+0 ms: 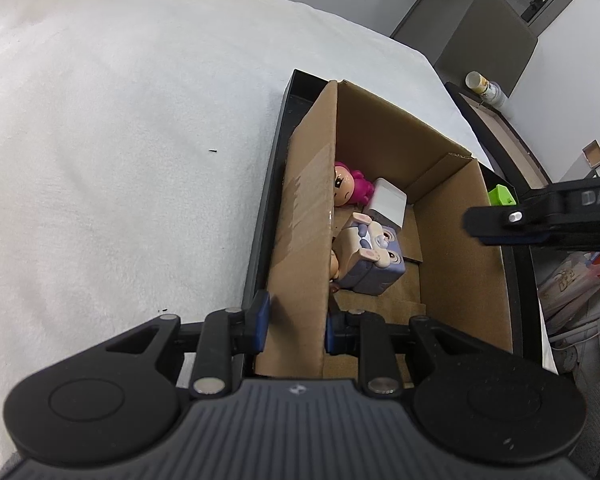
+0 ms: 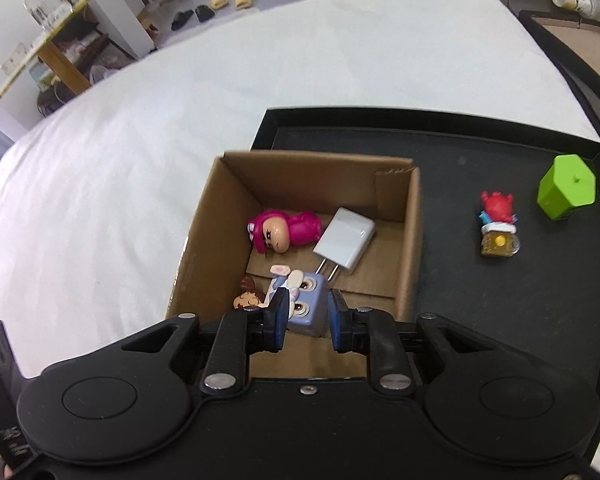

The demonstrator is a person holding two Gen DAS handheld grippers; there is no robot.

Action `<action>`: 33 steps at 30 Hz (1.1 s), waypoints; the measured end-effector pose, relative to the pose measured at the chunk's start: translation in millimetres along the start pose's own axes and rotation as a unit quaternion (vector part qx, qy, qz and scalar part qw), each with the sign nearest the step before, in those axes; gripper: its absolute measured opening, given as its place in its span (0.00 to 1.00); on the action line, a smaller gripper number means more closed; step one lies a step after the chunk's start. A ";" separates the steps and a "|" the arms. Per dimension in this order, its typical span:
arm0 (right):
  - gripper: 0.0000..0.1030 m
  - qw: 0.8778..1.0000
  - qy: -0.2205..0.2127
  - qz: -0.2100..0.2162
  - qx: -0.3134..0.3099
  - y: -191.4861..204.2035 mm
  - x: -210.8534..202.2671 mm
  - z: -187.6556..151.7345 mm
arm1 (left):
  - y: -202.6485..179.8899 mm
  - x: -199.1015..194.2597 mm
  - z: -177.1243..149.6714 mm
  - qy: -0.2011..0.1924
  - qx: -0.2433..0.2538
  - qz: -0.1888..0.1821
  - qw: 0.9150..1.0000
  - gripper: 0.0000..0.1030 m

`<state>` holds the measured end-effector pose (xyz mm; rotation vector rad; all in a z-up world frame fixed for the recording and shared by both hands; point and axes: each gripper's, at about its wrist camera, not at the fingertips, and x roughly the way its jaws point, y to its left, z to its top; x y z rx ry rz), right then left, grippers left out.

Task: Organize rigid objects
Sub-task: 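Open the right gripper to release the bunny cube beside the doll, then move the right gripper over the red crab figure on the yellow cup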

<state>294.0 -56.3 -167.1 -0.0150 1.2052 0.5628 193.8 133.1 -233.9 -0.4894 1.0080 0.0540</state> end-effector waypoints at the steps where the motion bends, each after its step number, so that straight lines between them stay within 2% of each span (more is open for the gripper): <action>1: 0.22 1.000 -0.003 0.004 0.001 -3.1 -3.4 0.5 | -0.9 -0.1 -0.1 0.000 0.001 0.002 1.000 0.23; 6: 0.25 1.000 -0.007 0.029 -0.008 -18.6 -17.9 -0.6 | -4.3 0.2 0.1 0.001 0.001 0.012 1.000 0.23; 10: 0.35 0.999 -0.015 0.035 -0.013 -32.6 -27.9 -4.5 | -5.5 0.4 1.0 0.002 0.000 0.018 1.000 0.23; 14: 0.50 0.999 -0.027 0.039 -0.018 -50.6 -37.1 -9.8 | -7.4 -1.1 0.4 0.002 -0.002 0.026 1.000 0.22; 22: 0.59 0.998 -0.041 0.053 -0.001 -94.9 -42.0 -22.7 | -15.9 -2.6 -1.1 0.002 0.008 0.050 0.999 0.22; 26: 0.72 0.997 -0.054 0.054 0.006 -111.1 -42.0 -29.9 | -19.3 -1.2 -0.7 0.008 0.012 0.060 0.998 0.22; 33: 0.74 0.995 -0.073 0.060 0.034 -140.2 -33.6 -39.7 | -25.4 -0.8 -0.2 0.011 0.016 0.074 0.997 0.22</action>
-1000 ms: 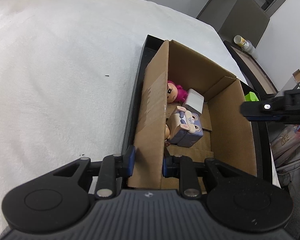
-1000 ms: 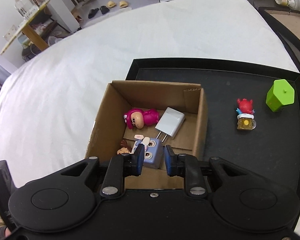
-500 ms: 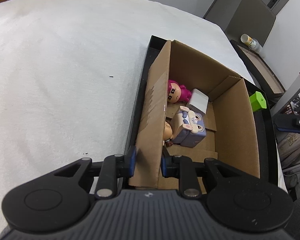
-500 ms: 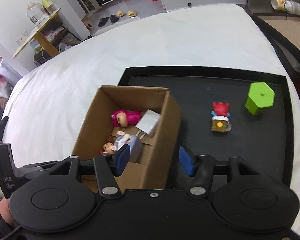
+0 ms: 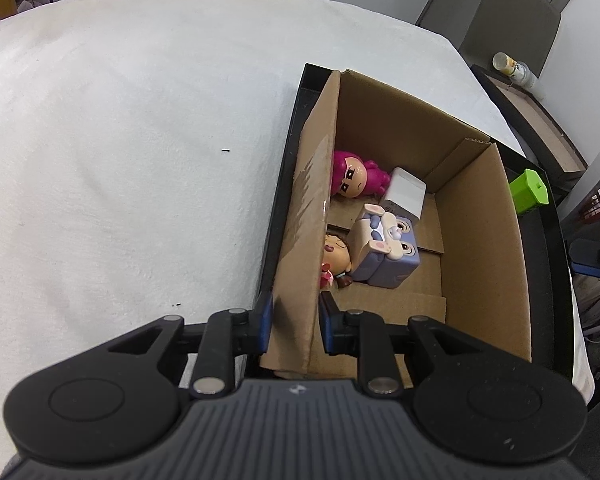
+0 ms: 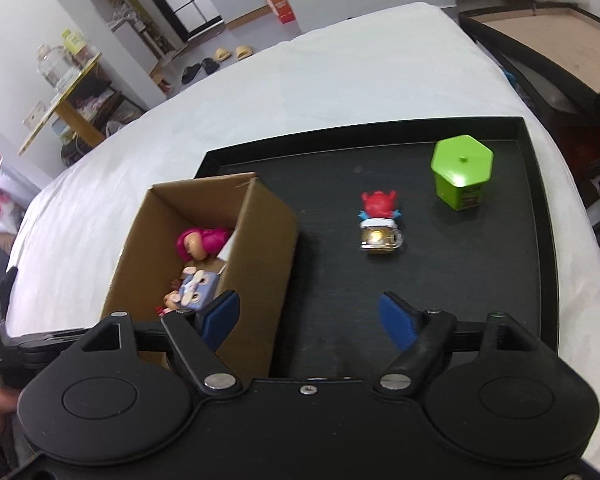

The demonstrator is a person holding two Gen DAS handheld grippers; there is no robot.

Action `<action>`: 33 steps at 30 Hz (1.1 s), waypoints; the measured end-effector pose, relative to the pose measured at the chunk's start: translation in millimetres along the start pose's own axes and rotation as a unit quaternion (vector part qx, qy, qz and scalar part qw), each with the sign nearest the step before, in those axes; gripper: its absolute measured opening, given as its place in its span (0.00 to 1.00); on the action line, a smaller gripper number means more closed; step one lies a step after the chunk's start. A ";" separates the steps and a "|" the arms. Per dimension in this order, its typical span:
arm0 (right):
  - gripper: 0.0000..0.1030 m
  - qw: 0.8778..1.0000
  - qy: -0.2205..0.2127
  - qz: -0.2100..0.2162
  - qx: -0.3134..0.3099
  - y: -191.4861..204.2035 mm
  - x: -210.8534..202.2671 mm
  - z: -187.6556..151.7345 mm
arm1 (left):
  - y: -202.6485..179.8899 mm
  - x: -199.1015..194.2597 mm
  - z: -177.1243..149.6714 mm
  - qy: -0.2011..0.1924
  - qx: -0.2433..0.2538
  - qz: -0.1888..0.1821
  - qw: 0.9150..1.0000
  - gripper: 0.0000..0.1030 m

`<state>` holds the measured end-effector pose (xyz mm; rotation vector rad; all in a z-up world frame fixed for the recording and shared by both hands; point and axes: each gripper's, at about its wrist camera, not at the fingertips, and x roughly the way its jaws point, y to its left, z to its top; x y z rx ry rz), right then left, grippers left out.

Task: Organize rigid objects
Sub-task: 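Move the right gripper over the red crab figure on the yellow cup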

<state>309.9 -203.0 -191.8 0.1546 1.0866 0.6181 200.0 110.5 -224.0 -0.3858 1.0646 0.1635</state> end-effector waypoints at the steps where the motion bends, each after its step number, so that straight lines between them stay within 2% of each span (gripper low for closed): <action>1: 0.75 1.000 -0.004 -0.001 0.003 -3.5 1.4 -1.6 | 0.0 0.0 0.0 0.000 0.000 0.000 1.000 0.22; 4: 0.75 1.000 -0.008 -0.002 0.022 -14.9 6.2 -5.8 | -2.4 0.4 0.5 0.002 0.001 0.006 1.000 0.22; 13: 0.75 0.997 -0.034 -0.064 0.030 -32.9 18.4 -3.2 | -10.8 4.2 3.0 0.007 0.003 0.030 1.000 0.22; 22: 0.78 0.996 -0.044 -0.075 0.012 -35.9 32.1 2.0 | -17.4 8.8 5.9 0.009 0.000 0.043 0.999 0.22; 33: 0.78 0.995 -0.044 -0.084 -0.014 -26.5 57.0 11.6 | -10.0 9.8 7.3 0.010 -0.011 0.035 0.999 0.22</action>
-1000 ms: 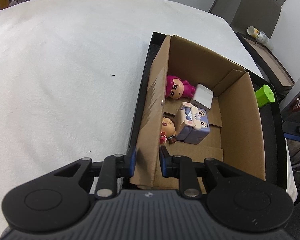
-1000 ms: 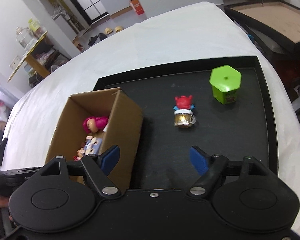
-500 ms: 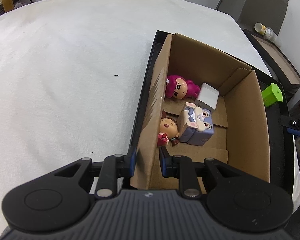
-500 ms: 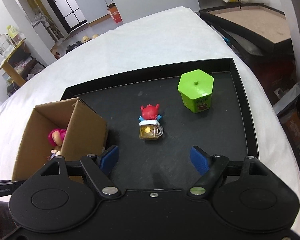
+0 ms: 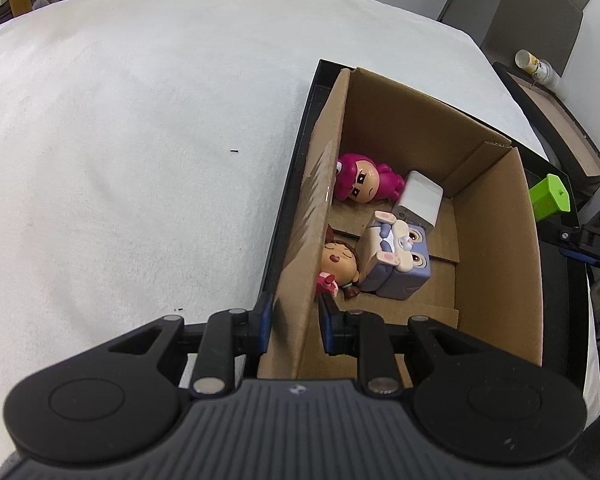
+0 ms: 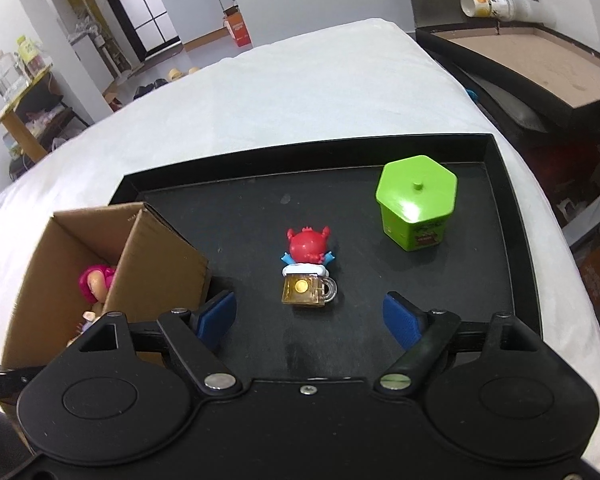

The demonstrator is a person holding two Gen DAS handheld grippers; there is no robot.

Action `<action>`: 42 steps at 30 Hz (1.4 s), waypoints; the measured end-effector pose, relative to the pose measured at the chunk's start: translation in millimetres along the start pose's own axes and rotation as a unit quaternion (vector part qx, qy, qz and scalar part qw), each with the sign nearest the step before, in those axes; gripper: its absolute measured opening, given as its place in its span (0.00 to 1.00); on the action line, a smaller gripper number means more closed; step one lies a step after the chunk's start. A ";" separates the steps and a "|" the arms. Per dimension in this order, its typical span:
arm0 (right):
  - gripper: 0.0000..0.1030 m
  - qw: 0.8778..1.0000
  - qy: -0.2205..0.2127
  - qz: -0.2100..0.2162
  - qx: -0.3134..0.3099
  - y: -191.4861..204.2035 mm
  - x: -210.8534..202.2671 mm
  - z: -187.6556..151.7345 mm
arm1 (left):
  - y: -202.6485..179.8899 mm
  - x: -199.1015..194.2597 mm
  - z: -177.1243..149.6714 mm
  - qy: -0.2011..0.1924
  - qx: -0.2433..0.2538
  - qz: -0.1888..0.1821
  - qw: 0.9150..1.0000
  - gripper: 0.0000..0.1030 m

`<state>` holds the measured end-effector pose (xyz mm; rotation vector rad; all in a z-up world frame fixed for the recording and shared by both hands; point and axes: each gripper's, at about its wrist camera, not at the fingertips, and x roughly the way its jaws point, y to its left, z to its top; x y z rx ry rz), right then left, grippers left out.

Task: Organize rigid objects
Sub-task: 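Move the right gripper over the red crab figure on the yellow cup, then lower the right gripper and close it on the red crab figure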

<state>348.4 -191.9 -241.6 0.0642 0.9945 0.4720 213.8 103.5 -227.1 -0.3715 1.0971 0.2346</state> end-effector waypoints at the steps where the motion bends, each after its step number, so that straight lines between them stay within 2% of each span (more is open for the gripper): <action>1: 0.78 1.000 0.001 -0.002 -0.005 1.9 2.6 0.2 | 0.7 0.4 0.2 0.001 0.000 -0.001 1.000 0.22; 9: 0.76 1.000 0.002 -0.023 -0.018 8.1 26.3 3.9 | 3.4 0.8 -0.3 0.000 -0.002 -0.005 1.000 0.22; 15: 0.67 0.998 0.003 -0.042 -0.036 13.7 39.9 0.7 | 3.4 1.2 0.9 0.002 0.000 -0.005 1.000 0.22; 19: 0.38 0.997 0.021 -0.051 -0.052 14.7 46.9 -4.5 | 4.7 -1.5 -0.2 -0.002 -0.002 -0.012 1.000 0.22; 26: 0.37 0.997 0.035 -0.049 -0.050 13.8 37.0 -9.7 | 5.6 -6.5 -1.9 -0.006 0.001 -0.018 1.000 0.22; 36: 0.37 0.994 0.079 -0.042 -0.066 16.0 24.7 -26.7 | 7.9 -13.7 -5.1 -0.015 0.000 -0.026 1.000 0.22; 42: 0.37 0.991 0.102 -0.056 -0.066 11.3 15.6 -33.0 | 9.0 -18.1 -7.4 -0.021 0.002 -0.030 0.999 0.22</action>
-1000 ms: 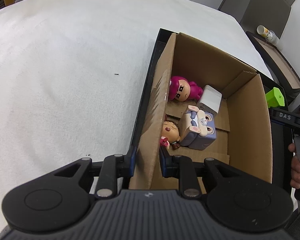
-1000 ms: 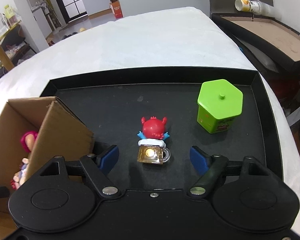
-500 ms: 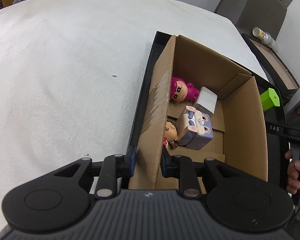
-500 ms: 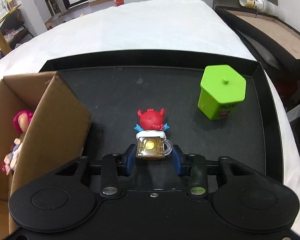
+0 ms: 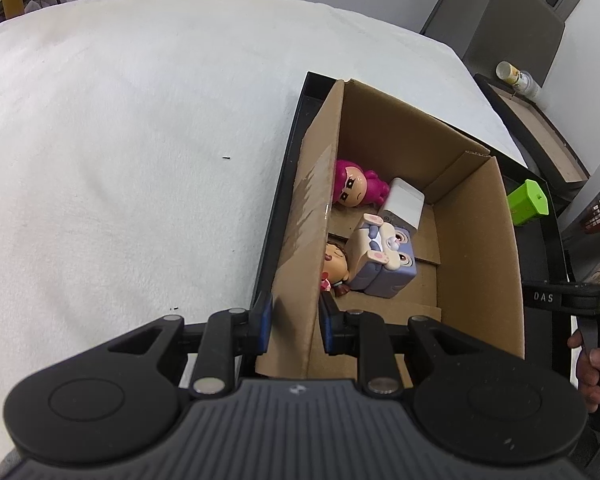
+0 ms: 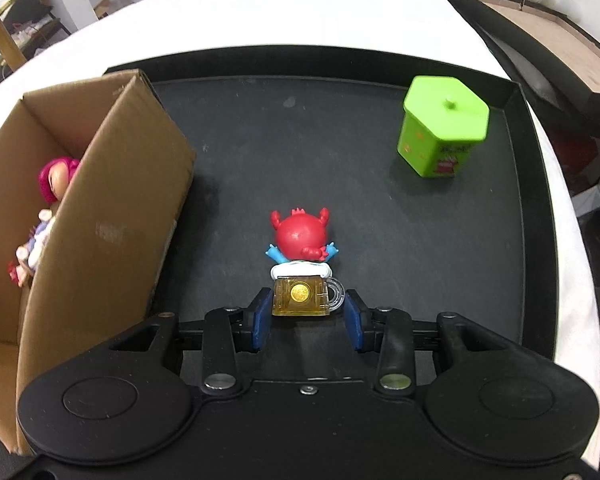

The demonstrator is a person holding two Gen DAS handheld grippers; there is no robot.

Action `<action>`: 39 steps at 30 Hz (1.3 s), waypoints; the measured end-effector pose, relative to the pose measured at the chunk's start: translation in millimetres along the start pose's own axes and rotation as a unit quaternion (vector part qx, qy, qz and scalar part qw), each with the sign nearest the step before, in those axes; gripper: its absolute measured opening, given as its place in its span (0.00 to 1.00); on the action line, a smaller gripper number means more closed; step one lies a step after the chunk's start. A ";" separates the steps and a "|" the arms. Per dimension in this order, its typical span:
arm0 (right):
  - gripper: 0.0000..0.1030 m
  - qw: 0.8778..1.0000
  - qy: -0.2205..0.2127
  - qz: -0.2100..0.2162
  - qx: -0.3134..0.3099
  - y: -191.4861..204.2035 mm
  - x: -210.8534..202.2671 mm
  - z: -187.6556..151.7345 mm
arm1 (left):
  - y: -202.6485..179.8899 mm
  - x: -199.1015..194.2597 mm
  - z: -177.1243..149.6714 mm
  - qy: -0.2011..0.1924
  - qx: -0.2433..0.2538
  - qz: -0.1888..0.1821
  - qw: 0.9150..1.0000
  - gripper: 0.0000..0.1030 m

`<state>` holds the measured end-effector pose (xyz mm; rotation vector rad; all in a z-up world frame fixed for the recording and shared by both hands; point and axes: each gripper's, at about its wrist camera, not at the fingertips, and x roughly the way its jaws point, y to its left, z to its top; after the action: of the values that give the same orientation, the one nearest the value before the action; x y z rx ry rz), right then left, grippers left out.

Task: Organize rigid objects
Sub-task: 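Lower the right gripper and close it on the red crab figure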

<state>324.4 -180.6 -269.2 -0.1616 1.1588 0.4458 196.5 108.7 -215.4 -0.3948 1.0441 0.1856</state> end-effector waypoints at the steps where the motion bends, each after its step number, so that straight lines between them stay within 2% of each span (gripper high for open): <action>1: 0.37 1.000 0.004 -0.001 0.001 -0.4 -0.7 -0.5 | 0.1 -0.5 -0.3 -0.001 0.000 0.000 1.000 0.21; 3: 0.39 1.000 0.007 -0.007 0.005 -2.0 -2.7 -2.8 | 0.4 -0.6 -0.5 -0.002 0.001 0.001 1.000 0.19; 5: 0.50 1.000 0.004 -0.013 0.008 -3.2 -4.4 -4.0 | 0.0 -0.8 -0.7 -0.003 0.004 0.002 1.000 0.18; 6: 0.52 1.000 0.002 -0.016 0.009 -3.7 -4.6 -4.0 | -0.5 -0.8 -0.8 -0.004 0.005 0.003 1.000 0.18; 14: 0.54 0.999 -0.026 -0.019 -0.006 4.1 1.5 1.9 | 0.3 0.2 -1.3 -0.004 0.005 0.000 1.000 0.18; 25: 0.54 0.998 -0.049 -0.021 -0.017 5.6 5.2 14.8 | 2.6 0.3 -1.1 -0.003 0.003 -0.006 1.000 0.18; 27: 0.52 0.998 -0.049 -0.021 -0.020 6.0 6.1 14.3 | 2.9 0.6 -1.1 -0.003 0.003 -0.006 1.000 0.18; 30: 0.38 0.999 -0.045 -0.016 -0.023 7.3 7.6 13.7 | 3.2 0.8 -1.1 -0.003 0.001 -0.006 1.000 0.18; 39: 0.38 0.998 -0.062 -0.021 -0.019 7.6 -6.6 11.3 | 3.5 0.3 -1.4 -0.004 0.001 -0.008 1.000 0.19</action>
<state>328.6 -171.6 -257.8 -0.1886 1.0231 0.4361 194.4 111.4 -217.1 -0.4014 1.0329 0.1713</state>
